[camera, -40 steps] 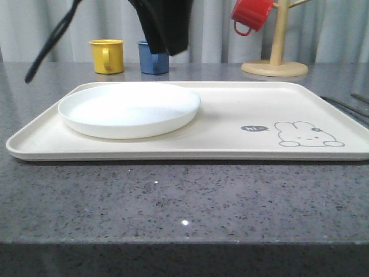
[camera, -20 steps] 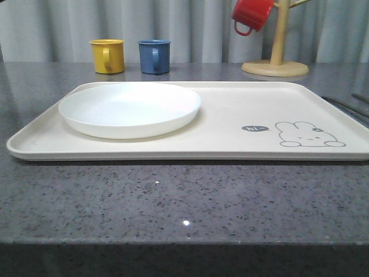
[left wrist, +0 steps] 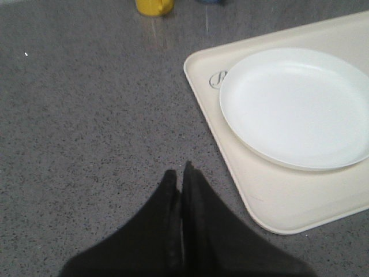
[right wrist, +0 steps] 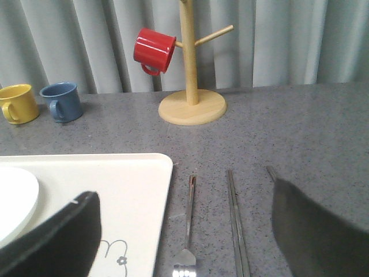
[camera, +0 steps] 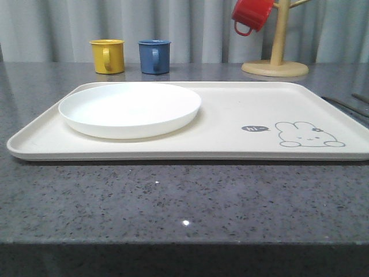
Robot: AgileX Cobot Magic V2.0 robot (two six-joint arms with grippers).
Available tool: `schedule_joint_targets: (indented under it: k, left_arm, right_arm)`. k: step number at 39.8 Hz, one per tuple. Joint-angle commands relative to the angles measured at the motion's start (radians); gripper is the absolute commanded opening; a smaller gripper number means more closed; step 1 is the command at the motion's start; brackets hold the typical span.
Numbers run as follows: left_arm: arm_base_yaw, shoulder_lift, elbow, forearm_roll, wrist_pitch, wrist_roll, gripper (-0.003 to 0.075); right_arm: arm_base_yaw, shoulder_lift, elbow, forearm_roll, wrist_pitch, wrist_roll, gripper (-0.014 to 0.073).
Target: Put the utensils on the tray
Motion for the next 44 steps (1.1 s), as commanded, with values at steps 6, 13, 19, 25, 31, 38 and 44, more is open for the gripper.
schedule_joint_targets:
  k: [6,13,19,25,31,38,44]
  left_arm:
    - [0.002,-0.369,0.153,-0.014,-0.145,-0.012,-0.0018]
    - [0.002,-0.596,0.238,-0.023,-0.147,-0.012,-0.0018]
    - [0.002,-0.650,0.266,-0.023,-0.182,-0.012,-0.0018]
    - [0.002,-0.638,0.266,-0.023,-0.182,-0.012,-0.0018]
    - [0.002,-0.638,0.266,-0.023,-0.182,-0.012,-0.0018]
    - [0.002,-0.638,0.266,-0.023,-0.182,-0.012,-0.0018]
    - [0.002,-0.638,0.266,-0.023,-0.182,-0.012,-0.0018]
  right_arm:
    - [-0.007,0.013,-0.033,0.002,-0.076,-0.006,0.0624]
    - [-0.007,0.013,-0.033,0.002,-0.076,-0.006,0.0624]
    - [-0.007,0.013,-0.033,0.002,-0.076,-0.006,0.0624]
    - [-0.007,0.013,-0.033,0.002,-0.077,-0.006,0.0624]
    - [-0.007,0.013,-0.033,0.002,-0.077,-0.006,0.0624]
    - [-0.007,0.013,-0.033,0.002,-0.077,-0.006,0.0624]
    - [-0.007,0.013,-0.033,0.002,-0.077,-0.006,0.0624]
